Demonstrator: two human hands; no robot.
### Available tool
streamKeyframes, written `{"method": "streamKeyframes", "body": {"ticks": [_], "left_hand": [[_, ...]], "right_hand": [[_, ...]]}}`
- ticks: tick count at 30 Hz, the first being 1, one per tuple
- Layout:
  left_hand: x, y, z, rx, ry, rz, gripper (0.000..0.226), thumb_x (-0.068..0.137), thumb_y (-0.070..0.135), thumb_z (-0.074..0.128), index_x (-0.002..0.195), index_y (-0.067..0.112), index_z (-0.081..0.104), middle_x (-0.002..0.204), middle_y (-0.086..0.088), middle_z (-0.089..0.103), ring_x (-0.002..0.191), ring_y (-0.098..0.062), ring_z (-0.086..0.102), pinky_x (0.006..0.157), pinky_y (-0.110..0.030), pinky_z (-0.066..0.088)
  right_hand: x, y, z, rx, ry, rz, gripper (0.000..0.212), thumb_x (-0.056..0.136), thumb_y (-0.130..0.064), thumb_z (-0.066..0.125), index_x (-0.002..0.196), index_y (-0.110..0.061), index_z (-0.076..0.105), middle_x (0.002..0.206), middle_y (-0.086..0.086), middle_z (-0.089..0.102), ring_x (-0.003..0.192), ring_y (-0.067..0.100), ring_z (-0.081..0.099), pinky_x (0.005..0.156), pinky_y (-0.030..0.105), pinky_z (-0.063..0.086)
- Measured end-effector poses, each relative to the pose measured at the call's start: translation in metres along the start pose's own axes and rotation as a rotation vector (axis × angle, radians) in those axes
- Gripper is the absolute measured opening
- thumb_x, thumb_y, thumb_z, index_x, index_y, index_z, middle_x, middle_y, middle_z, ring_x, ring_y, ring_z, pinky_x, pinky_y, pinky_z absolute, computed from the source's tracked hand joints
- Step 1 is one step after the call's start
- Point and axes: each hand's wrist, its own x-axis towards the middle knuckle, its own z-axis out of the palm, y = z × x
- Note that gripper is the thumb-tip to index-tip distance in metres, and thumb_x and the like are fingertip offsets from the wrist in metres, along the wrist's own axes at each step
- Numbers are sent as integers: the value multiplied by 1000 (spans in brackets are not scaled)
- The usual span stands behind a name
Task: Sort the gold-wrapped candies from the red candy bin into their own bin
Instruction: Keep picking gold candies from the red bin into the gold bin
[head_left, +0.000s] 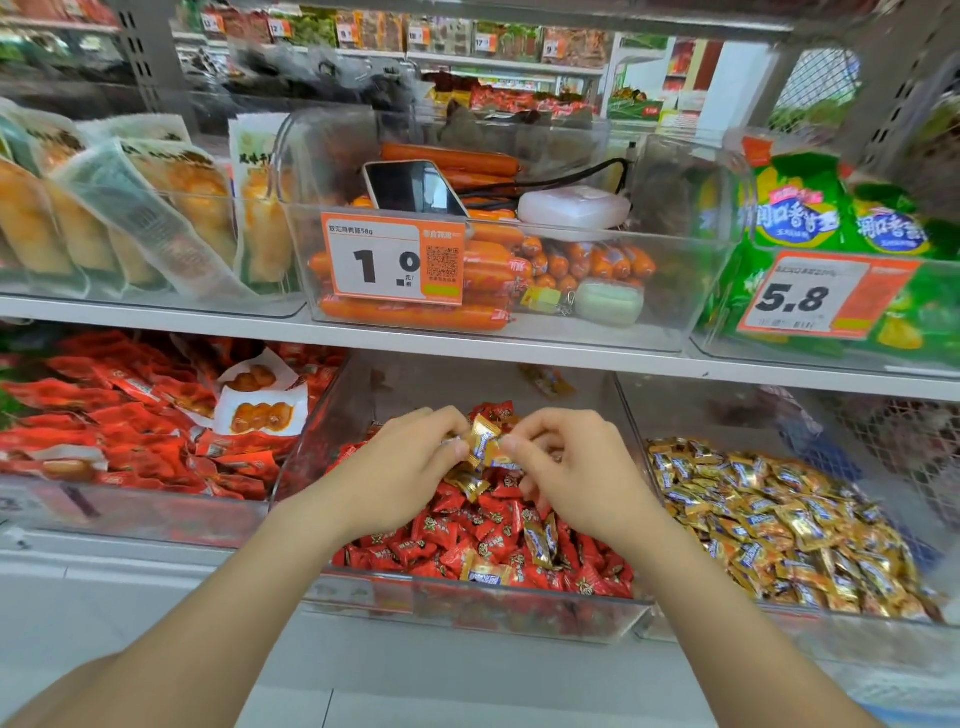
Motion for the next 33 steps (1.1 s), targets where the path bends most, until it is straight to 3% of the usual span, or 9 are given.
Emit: {"method": "streamKeyframes", "body": {"ticks": [6, 10, 13, 17, 20, 23, 25, 29, 33], "left_hand": [[-1, 10, -3, -27, -1, -73, 16, 110, 38, 46, 99, 29, 52, 82, 3, 58, 59, -9, 43, 57, -27, 33], [-4, 15, -3, 36, -20, -140, 20, 105, 34, 45, 90, 22, 50, 62, -1, 53, 49, -14, 35, 50, -32, 29], [-5, 16, -3, 164, -23, -127, 27, 103, 36, 41, 80, 23, 47, 65, -2, 57, 57, -21, 49, 55, -37, 37], [-9, 19, -5, 272, -44, -28, 40, 109, 47, 34, 77, 26, 46, 64, 1, 54, 59, -20, 53, 56, -38, 42], [-10, 20, -5, 207, -78, 16, 40, 103, 62, 46, 83, 28, 51, 66, 0, 60, 59, -16, 55, 60, -42, 48], [-9, 22, -2, 31, -138, 37, 35, 98, 53, 64, 82, 25, 50, 88, 12, 72, 89, 0, 66, 81, -39, 55], [-7, 26, -1, 17, -173, 44, 31, 99, 45, 66, 81, 27, 49, 84, 19, 68, 92, 16, 57, 78, -30, 48], [-9, 32, 1, 66, -211, 43, 14, 104, 35, 56, 96, 32, 46, 66, 5, 51, 62, 1, 46, 55, -27, 28], [-6, 32, 1, 81, -277, 67, 13, 106, 36, 51, 98, 37, 61, 75, 11, 65, 60, -1, 54, 62, -30, 45]], "right_hand": [[1, -2, -2, 435, 18, 267, 22, 105, -11, 56, 109, -17, 76, 84, 8, 79, 76, 24, 78, 79, 41, 65], [2, -7, -2, 549, -19, 408, 28, 97, -2, 46, 86, -7, 71, 71, 8, 67, 61, 22, 54, 53, 30, 43], [0, -10, -6, 335, -1, 436, 25, 93, -7, 48, 74, -9, 64, 58, 1, 54, 46, 15, 41, 49, 26, 32], [-6, 0, -15, -287, -20, 105, 25, 95, -37, 63, 78, -21, 72, 54, -10, 64, 51, 7, 56, 57, 28, 48], [-13, 2, -21, -463, -103, 14, 36, 97, -53, 67, 75, -26, 72, 60, -5, 68, 67, 10, 61, 68, 39, 59], [-21, -5, -21, -582, -100, 99, 58, 79, -74, 74, 67, -18, 68, 67, -1, 64, 75, 15, 62, 62, 37, 55], [-26, -10, -17, -669, -113, 168, 66, 65, -83, 78, 69, -20, 60, 76, 0, 60, 77, 20, 61, 58, 33, 47], [-29, -9, -8, -703, -139, 188, 62, 68, -69, 86, 71, -20, 49, 78, -1, 52, 81, 26, 57, 53, 31, 34], [-26, -3, -6, -621, -118, 193, 29, 74, -43, 85, 86, -22, 68, 85, -4, 64, 93, 24, 63, 65, 35, 54]]}}
